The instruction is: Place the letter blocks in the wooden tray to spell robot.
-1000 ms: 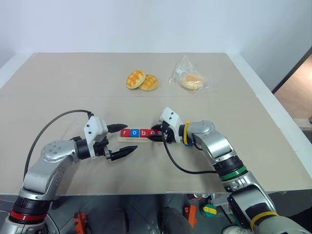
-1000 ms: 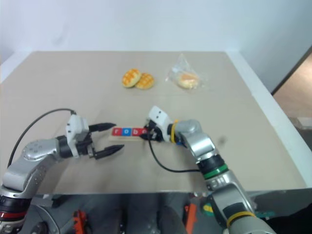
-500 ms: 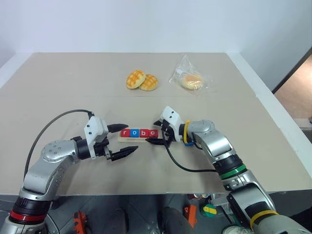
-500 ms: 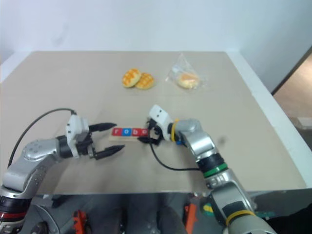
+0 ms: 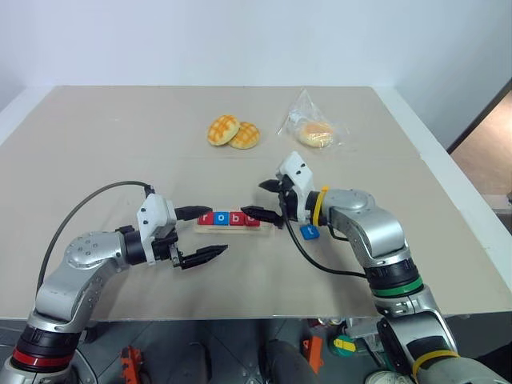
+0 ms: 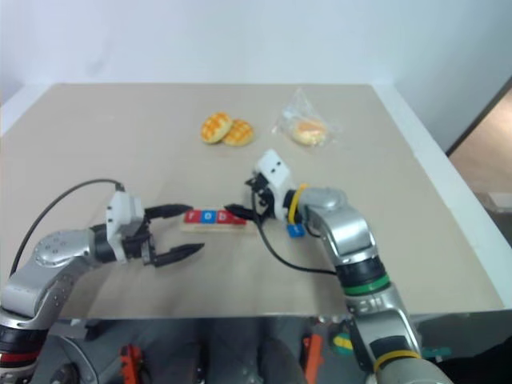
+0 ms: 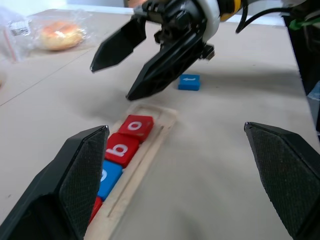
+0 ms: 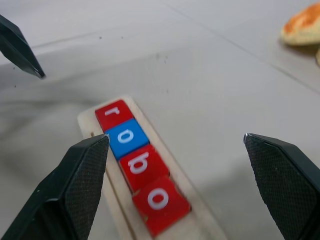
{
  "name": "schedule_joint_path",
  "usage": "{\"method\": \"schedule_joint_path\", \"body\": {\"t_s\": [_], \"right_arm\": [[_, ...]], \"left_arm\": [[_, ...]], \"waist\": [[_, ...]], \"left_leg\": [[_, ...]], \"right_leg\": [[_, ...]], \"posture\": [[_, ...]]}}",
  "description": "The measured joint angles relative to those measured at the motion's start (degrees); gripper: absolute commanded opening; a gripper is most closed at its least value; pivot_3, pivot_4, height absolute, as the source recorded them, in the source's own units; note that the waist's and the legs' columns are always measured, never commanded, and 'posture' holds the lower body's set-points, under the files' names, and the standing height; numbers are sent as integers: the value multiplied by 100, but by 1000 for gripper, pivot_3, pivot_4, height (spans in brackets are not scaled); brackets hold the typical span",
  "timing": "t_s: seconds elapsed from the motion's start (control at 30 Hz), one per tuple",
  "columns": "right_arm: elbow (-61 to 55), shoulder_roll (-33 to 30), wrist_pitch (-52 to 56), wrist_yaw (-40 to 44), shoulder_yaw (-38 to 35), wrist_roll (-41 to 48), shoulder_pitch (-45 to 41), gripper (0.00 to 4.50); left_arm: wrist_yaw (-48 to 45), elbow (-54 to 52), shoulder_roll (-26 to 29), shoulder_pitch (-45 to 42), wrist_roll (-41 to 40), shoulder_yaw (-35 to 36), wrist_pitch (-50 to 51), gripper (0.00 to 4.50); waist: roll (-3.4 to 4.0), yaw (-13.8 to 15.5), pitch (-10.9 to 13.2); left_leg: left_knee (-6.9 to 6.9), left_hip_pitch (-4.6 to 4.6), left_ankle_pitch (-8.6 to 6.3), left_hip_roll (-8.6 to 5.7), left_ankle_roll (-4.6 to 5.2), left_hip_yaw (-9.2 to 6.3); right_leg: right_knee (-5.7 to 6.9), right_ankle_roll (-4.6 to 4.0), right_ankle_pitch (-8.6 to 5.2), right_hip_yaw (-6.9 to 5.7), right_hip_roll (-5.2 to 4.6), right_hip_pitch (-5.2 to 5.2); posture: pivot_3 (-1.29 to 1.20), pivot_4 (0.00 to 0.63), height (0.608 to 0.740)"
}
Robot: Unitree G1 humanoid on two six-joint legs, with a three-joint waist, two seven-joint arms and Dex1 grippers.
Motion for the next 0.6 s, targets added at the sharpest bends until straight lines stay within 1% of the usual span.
{"method": "schedule_joint_path", "body": {"t_s": [0.07,0.1,0.17,0.23,0.27,0.3,0.33,0.37,0.6], "right_arm": [[-215,-30,89,-97,-3,25,252,2979],[-351,-34,172,-147,14,36,454,2666],[-433,-26,255,-258,66,37,583,1914],[-522,-18,308,-388,77,37,638,1261],[-558,-8,321,-461,76,41,638,725],[-577,2,325,-491,76,44,638,516],[-588,9,335,-548,75,68,642,127],[-590,10,339,-578,75,79,646,58],[-639,8,335,-819,105,124,871,58]], "left_arm": [[10,-1,1,44,-152,63,128,4500],[16,0,1,63,-220,106,217,4500],[20,0,1,61,-270,114,277,4500],[20,0,1,61,-282,114,284,4500],[20,0,1,61,-280,114,284,4500],[20,0,1,62,-280,114,284,4500],[18,0,1,62,-267,114,282,4500],[18,0,1,62,-258,114,282,4500],[18,3,2,62,-150,113,274,4500]], "waist": [[0,0,0],[0,0,0],[0,-3,0],[0,-10,0],[0,-9,0],[0,-6,0],[0,-4,0],[0,-3,0],[0,-2,0]], "left_leg": [[-2,0,0,0,0,-2],[-1,-1,0,0,0,-3],[1,-2,0,-1,0,0],[3,0,1,0,-1,2],[3,1,3,0,-3,0],[3,1,3,0,-4,-1],[3,1,4,0,-5,-1],[3,1,4,0,-5,-1],[0,-2,3,-1,-5,0]], "right_leg": [[0,26,-16,-1,0,0],[0,27,-17,-2,0,-1],[0,24,-15,1,0,-3],[0,23,-12,3,1,-3],[0,23,-11,1,1,-1],[0,23,-11,0,2,-1],[0,23,-11,0,2,0],[0,23,-11,0,2,0],[0,27,-15,1,0,-3]], "posture": [[0,150,740],[0,150,740],[0,150,740],[0,150,740],[0,150,740],[0,150,740],[0,150,740],[0,150,740],[0,150,740]]}}
